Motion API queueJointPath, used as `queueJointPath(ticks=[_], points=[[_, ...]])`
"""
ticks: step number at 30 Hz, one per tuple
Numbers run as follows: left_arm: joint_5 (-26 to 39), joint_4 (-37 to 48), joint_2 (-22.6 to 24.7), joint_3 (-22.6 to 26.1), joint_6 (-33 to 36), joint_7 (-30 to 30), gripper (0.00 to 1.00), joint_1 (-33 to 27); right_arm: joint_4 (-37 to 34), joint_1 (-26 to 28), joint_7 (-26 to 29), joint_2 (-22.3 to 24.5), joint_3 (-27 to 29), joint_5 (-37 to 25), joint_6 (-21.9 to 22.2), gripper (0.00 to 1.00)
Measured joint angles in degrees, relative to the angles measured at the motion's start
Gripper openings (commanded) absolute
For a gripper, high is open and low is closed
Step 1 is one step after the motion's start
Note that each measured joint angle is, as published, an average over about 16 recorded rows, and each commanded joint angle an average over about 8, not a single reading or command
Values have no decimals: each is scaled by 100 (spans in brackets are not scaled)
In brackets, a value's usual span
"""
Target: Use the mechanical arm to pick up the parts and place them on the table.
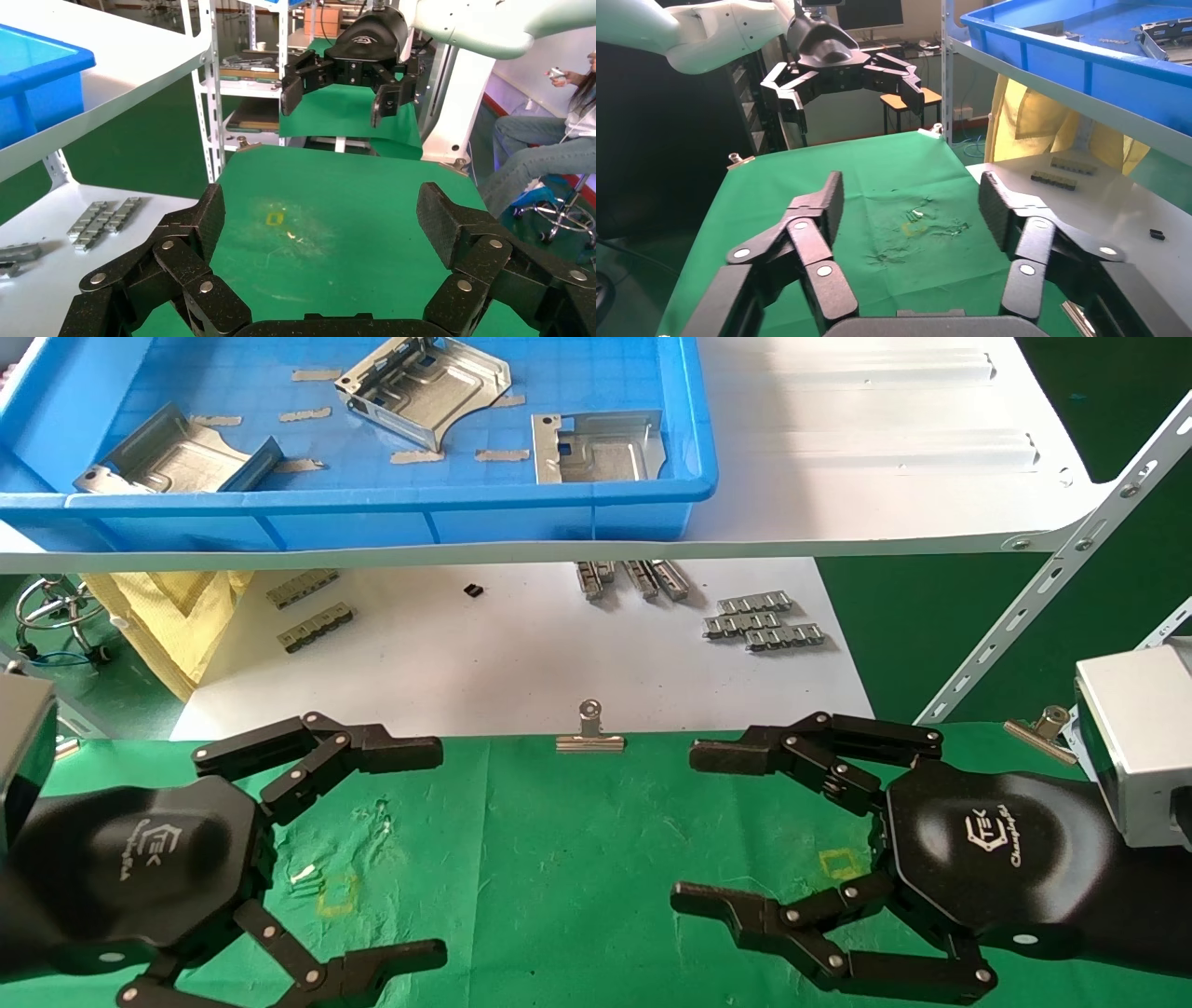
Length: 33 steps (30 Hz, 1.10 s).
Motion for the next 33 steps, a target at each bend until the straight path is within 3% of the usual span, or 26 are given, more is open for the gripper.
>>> queueJointPath(ticks=[15,21,26,33], points=[[-1,-11,10,0,-3,-2,100,-18,0,0,0,0,0,0,0,0],[116,-20,115,33,-100,-59,100,-295,0,0,0,0,0,0,0,0],[451,225,377,156,-255,-158,100,-961,0,0,0,0,0,0,0,0],[1419,1456,1097,554,-608,-227,100,-2569,0,0,0,0,0,0,0,0]])
